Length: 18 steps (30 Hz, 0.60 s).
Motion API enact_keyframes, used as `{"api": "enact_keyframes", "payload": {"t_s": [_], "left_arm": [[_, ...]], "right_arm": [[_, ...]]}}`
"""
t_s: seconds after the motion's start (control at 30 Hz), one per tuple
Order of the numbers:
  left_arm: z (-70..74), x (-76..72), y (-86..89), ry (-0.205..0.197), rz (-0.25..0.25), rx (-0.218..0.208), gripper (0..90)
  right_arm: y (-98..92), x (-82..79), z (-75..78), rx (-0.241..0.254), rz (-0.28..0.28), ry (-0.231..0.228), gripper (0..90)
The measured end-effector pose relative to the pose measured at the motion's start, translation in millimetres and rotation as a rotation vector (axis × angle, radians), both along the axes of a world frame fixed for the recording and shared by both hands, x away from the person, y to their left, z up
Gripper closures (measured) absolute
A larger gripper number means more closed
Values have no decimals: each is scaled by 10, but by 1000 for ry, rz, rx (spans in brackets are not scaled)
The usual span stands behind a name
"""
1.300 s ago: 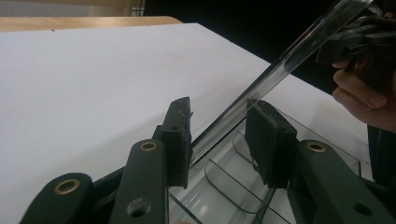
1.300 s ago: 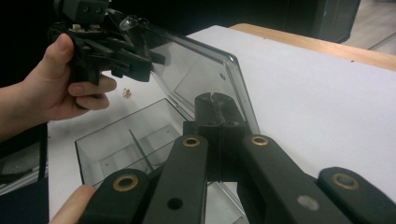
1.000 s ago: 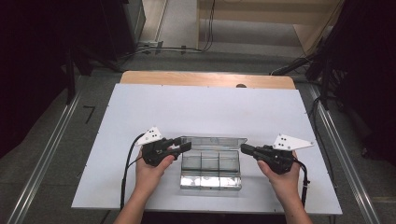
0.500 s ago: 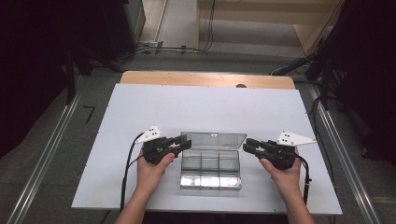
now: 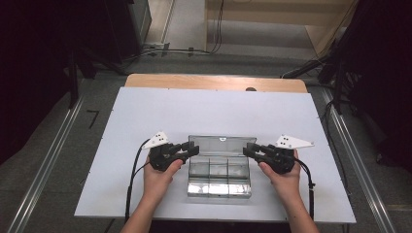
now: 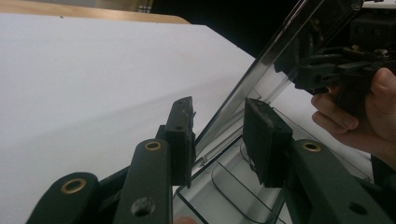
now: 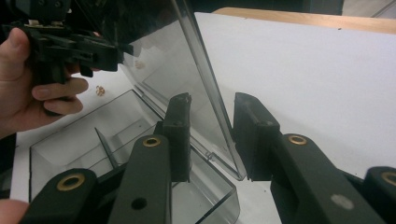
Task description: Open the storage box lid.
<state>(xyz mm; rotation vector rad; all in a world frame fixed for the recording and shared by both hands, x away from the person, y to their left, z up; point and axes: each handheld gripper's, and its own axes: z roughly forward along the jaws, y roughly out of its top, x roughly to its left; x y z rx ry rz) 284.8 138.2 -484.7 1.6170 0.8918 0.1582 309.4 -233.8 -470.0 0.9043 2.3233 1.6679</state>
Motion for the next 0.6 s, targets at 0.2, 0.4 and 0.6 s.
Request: {"api": "enact_keyframes", "payload": {"t_s": [0.2, 0.4, 0.6], "left_arm": [[-36, -7, -15, 2, 21, 15, 646], [-53, -8, -36, 5, 47, 23, 661], [-63, 1, -46, 10, 65, 23, 676]], "right_arm": [[-2, 13, -25, 17, -9, 7, 670], [3, 23, -66, 34, -31, 13, 683], [14, 39, -92, 47, -42, 19, 695]]}}
